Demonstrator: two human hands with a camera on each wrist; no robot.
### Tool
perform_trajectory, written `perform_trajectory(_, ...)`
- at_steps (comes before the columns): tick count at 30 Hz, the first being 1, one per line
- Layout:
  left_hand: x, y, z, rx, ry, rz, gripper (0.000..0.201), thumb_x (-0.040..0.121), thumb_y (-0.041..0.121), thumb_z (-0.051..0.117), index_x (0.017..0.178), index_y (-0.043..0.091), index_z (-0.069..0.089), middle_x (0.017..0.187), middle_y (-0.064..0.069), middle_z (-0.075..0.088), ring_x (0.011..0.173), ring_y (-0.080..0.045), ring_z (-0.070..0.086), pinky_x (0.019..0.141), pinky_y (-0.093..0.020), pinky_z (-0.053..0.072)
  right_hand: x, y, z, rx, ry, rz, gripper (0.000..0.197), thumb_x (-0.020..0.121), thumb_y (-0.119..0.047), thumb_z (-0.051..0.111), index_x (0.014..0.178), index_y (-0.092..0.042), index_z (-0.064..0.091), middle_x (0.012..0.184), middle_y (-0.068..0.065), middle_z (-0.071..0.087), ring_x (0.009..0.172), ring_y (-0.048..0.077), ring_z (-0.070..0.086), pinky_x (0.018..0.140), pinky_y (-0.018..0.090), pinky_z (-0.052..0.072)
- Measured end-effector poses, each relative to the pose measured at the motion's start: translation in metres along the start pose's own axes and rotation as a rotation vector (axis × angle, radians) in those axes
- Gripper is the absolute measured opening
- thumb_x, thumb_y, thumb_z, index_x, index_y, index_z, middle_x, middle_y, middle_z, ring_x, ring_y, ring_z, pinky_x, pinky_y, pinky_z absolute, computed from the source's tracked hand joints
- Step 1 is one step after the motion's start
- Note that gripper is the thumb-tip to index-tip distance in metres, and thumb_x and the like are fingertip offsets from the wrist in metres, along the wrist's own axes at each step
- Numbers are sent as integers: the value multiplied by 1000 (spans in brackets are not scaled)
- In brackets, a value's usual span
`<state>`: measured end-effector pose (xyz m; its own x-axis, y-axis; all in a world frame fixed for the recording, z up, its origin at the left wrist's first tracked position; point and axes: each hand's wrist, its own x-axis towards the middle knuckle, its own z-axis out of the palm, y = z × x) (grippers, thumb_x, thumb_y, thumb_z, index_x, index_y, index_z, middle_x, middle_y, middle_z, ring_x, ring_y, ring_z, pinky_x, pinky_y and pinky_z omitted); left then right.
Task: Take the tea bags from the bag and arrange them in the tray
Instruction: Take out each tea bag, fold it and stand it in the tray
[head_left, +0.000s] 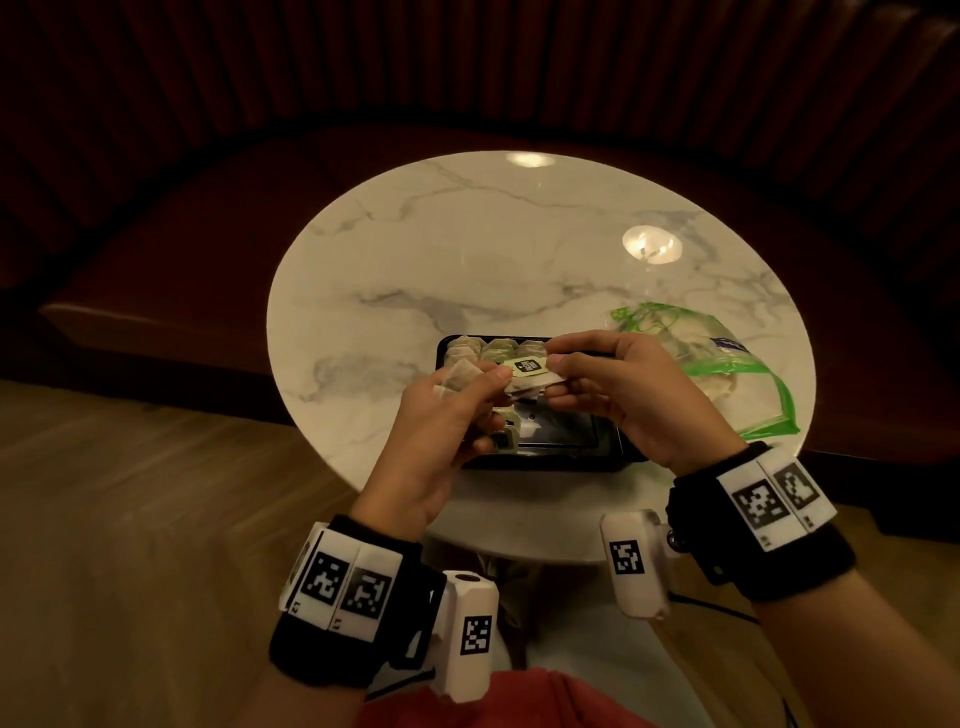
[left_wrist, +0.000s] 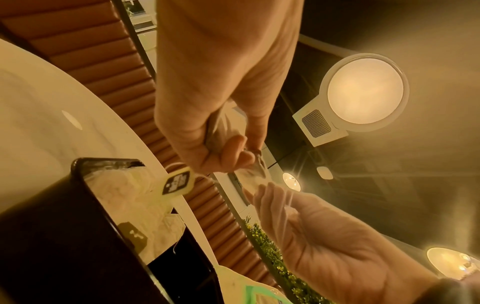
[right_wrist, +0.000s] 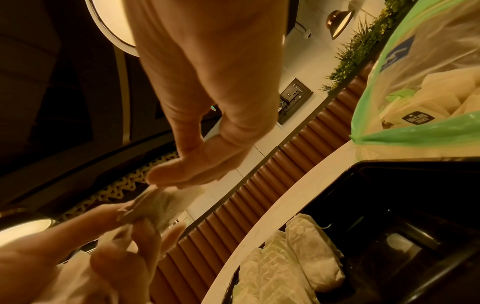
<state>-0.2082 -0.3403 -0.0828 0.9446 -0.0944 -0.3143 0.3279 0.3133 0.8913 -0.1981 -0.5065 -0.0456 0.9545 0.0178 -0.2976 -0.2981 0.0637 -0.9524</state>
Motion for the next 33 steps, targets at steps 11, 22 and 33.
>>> perform_trajectory(11, 8, -5, -12, 282, -37, 143, 19, 82, 14, 76, 98, 21, 68, 74, 7, 67, 61, -3, 61, 52, -19, 46, 4, 2, -6, -143, -115, 3, 21, 84, -7, 69, 105, -7, 65, 82, 12, 72, 63, 18, 69, 56, 24, 57)
perform_trajectory(22, 31, -14, -74, 802, 273, 236, 14, 86, 23, 73, 96, 14, 70, 87, -2, 70, 83, -19, 65, 71, -28, 52, 58, -3, -33, -882, 13, -185, 15, 85, -9, 71, 100, -12, 70, 84, 3, 71, 81, 19, 70, 74, 33, 60)
perform_trajectory(33, 32, -26, -72, 1005, 131, 118, 12, 89, 24, 69, 96, 14, 73, 87, -6, 70, 89, -24, 65, 71, -27, 44, 94, 11, -7, -1329, -158, -11, 25, 87, -11, 68, 112, -9, 72, 107, 8, 69, 90, 13, 54, 75, 22, 39)
